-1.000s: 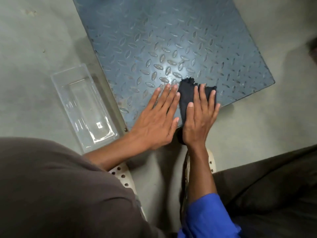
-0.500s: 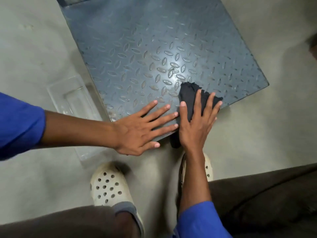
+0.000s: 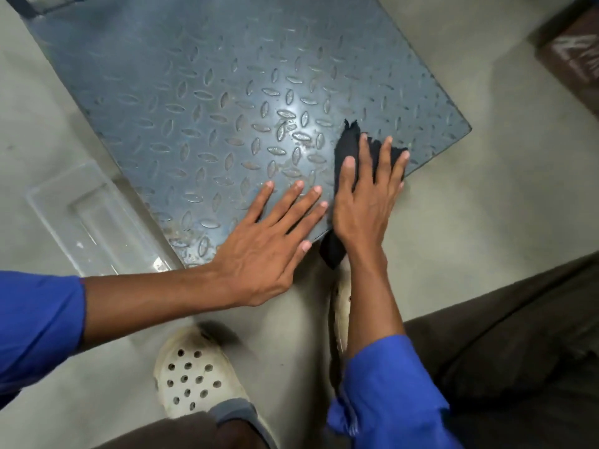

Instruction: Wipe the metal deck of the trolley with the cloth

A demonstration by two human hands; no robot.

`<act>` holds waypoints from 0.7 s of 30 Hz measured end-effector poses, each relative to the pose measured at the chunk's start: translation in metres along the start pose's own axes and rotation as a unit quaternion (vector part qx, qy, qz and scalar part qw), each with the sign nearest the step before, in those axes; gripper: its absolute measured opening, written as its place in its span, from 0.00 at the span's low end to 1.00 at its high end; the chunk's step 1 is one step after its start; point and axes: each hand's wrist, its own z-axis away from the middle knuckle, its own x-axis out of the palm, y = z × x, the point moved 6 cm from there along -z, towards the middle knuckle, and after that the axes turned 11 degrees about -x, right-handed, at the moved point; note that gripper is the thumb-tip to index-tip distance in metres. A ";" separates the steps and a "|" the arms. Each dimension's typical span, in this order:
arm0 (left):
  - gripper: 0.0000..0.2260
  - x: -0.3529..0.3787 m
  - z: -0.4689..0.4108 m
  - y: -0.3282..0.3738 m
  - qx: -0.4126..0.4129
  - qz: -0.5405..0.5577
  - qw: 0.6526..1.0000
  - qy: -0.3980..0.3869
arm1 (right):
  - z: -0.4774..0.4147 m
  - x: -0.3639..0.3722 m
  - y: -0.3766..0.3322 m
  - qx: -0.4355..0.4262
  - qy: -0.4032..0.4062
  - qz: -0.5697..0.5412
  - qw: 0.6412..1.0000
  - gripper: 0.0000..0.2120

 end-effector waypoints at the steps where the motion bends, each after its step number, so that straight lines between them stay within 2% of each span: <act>1: 0.28 0.000 -0.004 0.001 -0.002 0.004 1.000 0.001 | -0.014 -0.004 0.010 0.009 0.008 0.004 1.000 0.27; 6: 0.29 0.003 -0.039 0.012 -0.015 0.004 1.000 0.002 | -0.090 -0.027 0.068 0.074 -0.016 0.037 0.996 0.30; 12: 0.30 0.008 -0.085 0.038 -0.035 0.020 0.999 0.019 | -0.048 -0.006 0.037 0.101 0.004 -0.015 0.995 0.29; 18: 0.29 0.012 -0.135 0.068 -0.068 0.058 0.996 0.009 | -0.123 -0.029 0.099 0.153 0.030 0.014 0.988 0.29; 21: 0.31 0.015 -0.155 0.077 -0.068 0.053 0.996 -0.005 | -0.125 -0.027 0.105 0.153 0.018 0.007 0.988 0.31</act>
